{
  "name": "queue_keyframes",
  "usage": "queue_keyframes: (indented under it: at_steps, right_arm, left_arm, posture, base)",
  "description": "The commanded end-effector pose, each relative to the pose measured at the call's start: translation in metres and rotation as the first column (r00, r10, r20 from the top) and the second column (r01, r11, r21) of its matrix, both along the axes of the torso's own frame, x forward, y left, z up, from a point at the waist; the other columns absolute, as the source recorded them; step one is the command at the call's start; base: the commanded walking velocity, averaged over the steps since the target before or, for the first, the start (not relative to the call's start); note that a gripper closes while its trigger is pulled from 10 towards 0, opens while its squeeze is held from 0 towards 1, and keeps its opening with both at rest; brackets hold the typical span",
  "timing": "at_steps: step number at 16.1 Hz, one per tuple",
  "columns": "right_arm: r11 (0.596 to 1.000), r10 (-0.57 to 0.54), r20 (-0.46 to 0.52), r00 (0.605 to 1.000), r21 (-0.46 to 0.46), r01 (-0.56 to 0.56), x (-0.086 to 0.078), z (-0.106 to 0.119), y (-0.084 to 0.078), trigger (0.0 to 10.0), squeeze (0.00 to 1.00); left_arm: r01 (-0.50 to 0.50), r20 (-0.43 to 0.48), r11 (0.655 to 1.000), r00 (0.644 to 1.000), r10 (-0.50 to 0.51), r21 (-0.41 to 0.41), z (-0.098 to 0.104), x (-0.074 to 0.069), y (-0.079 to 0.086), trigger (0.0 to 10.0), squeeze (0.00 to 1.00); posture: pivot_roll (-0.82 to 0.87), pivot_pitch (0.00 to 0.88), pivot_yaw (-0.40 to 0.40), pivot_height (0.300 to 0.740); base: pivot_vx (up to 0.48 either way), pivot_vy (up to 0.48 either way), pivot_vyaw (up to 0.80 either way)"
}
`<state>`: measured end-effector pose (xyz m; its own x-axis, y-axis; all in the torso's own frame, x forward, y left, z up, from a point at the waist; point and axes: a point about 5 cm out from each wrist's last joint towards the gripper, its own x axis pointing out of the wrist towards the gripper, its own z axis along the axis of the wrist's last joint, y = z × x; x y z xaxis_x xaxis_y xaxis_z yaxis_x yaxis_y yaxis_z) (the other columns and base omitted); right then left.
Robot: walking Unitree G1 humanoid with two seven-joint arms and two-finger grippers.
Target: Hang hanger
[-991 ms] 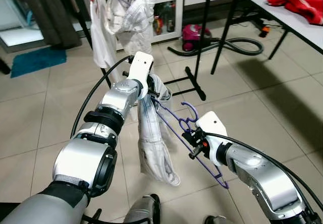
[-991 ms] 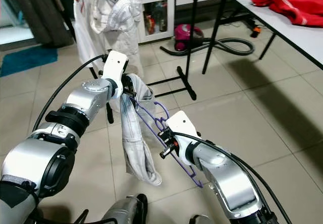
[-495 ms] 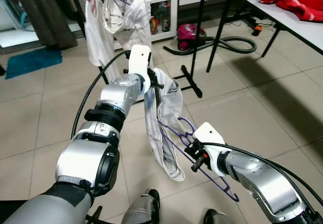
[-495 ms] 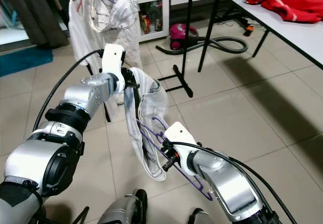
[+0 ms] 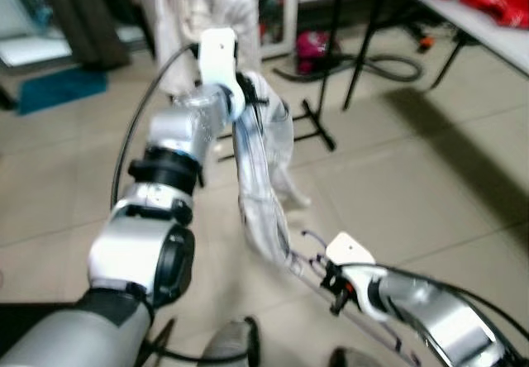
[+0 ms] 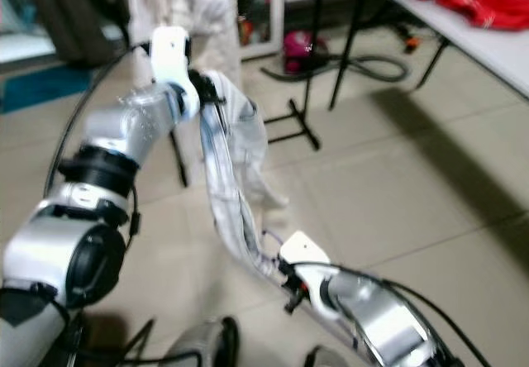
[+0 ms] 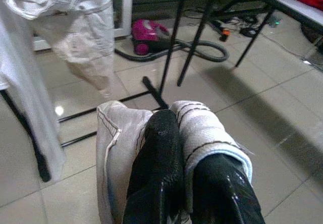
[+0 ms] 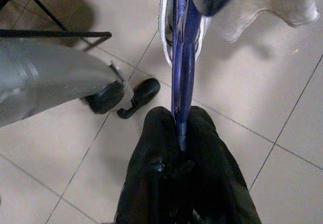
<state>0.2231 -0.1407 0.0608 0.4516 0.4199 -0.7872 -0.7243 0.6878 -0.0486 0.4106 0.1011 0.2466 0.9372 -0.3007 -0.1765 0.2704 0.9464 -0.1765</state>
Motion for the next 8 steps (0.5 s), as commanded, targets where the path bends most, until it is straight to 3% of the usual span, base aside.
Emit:
queue_keyframes:
  at_steps: [1, 4, 6, 8]
  right_arm:
    - [0.999, -0.028, -0.019, 0.999, -0.017, 0.027, -0.002, -0.006, -0.006, 10.0, 0.00]
    - [0.998, -0.056, -0.036, 0.998, -0.016, 0.056, -0.002, -0.011, -0.010, 10.0, 0.00]
    - [0.993, -0.100, -0.073, 0.992, 0.048, 0.104, -0.004, -0.015, -0.008, 10.0, 0.00]
    - [0.959, -0.203, -0.146, 0.968, 0.172, 0.227, -0.002, -0.022, -0.003, 10.0, 0.00]
  left_arm:
    - [0.014, 0.086, 0.999, 0.996, -0.011, -0.033, 0.030, -0.001, -0.004, 0.5, 0.00]
    - [0.010, 0.093, 0.999, 0.996, -0.006, -0.041, 0.034, -0.001, -0.003, 0.2, 0.00]
    - [0.027, 0.110, 0.998, 0.994, -0.021, -0.053, 0.037, -0.003, -0.005, 0.0, 0.00]
    - [0.075, 0.136, 0.995, 0.989, -0.067, -0.060, 0.042, -0.008, -0.011, 0.0, 0.00]
  posture:
    - [0.02, 0.154, 0.080, 0.740]
    - [0.03, 0.157, 0.083, 0.740]
    - [0.03, 0.158, 0.086, 0.740]
    - [0.03, 0.158, 0.086, 0.740]
  base:
    - [0.000, 0.000, 0.00]
    - [0.000, 0.000, 0.00]
    - [0.000, 0.000, 0.00]
    - [0.000, 0.000, 0.00]
